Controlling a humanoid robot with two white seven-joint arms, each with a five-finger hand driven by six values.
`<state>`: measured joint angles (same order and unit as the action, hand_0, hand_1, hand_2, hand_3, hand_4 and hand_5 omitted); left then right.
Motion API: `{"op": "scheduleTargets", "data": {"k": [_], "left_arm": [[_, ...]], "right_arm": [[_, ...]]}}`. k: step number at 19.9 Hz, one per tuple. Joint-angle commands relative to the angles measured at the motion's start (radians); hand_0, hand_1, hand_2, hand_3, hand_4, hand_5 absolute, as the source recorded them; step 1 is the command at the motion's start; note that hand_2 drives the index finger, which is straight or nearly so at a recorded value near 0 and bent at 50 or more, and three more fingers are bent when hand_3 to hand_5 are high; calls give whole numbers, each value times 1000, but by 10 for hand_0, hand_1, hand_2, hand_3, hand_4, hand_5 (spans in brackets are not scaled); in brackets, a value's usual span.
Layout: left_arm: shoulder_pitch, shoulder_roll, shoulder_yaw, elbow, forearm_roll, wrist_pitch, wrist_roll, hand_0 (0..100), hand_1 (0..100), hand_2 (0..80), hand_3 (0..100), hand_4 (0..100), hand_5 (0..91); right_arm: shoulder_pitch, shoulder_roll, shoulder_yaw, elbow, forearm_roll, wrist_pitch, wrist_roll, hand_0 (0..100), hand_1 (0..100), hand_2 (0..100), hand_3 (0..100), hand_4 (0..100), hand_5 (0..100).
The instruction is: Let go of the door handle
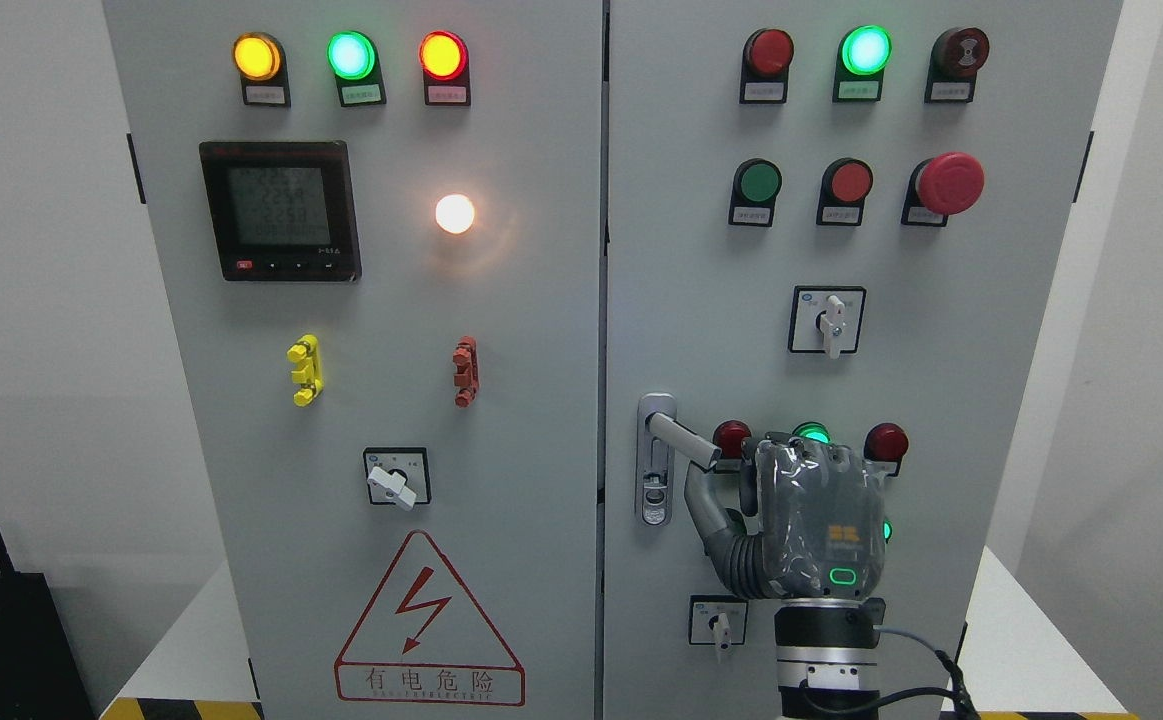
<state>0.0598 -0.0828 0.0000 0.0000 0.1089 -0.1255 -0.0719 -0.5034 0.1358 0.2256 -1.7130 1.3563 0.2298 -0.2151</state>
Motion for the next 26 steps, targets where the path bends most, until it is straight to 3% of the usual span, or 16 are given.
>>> {"op": "scheduleTargets", "data": {"k": [1, 15, 19, 21, 24, 25, 26], "left_arm": [[0, 0, -12, -15, 0, 0, 3, 120, 389, 0, 0, 0, 0], [0, 0, -12, -15, 0, 0, 3, 120, 389, 0, 0, 0, 0], [0, 0, -12, -15, 0, 0, 3, 120, 389, 0, 0, 0, 0], [0, 0, -12, -15, 0, 0, 3, 120, 389, 0, 0, 0, 0], [0, 0, -12, -15, 0, 0, 3, 120, 389, 0, 0, 0, 0], [0, 0, -12, -15, 0, 0, 3, 120, 389, 0, 0, 0, 0], [0, 0, -12, -15, 0, 0, 3, 120, 389, 0, 0, 0, 0]], "right_arm": [[-12, -2, -9, -2, 0, -1, 0, 515, 476, 1000, 1000, 1000, 987], [3, -2, -8, -4, -5, -3, 2, 522, 472, 1000, 1000, 1000, 986], [100, -10, -5, -57, -6, -10, -3, 540, 473, 1000, 1000, 1000, 987], [188, -41, -11, -120, -8, -18, -6, 552, 481, 1000, 1000, 1000, 986], [268, -61, -64, -178, -11, -32, -36, 561, 489, 865, 1000, 962, 962], [281, -61, -95, -194, -11, -58, -41, 562, 485, 696, 1000, 867, 885], [284, -59, -133, -200, -11, -104, -47, 571, 462, 561, 874, 733, 749]]}}
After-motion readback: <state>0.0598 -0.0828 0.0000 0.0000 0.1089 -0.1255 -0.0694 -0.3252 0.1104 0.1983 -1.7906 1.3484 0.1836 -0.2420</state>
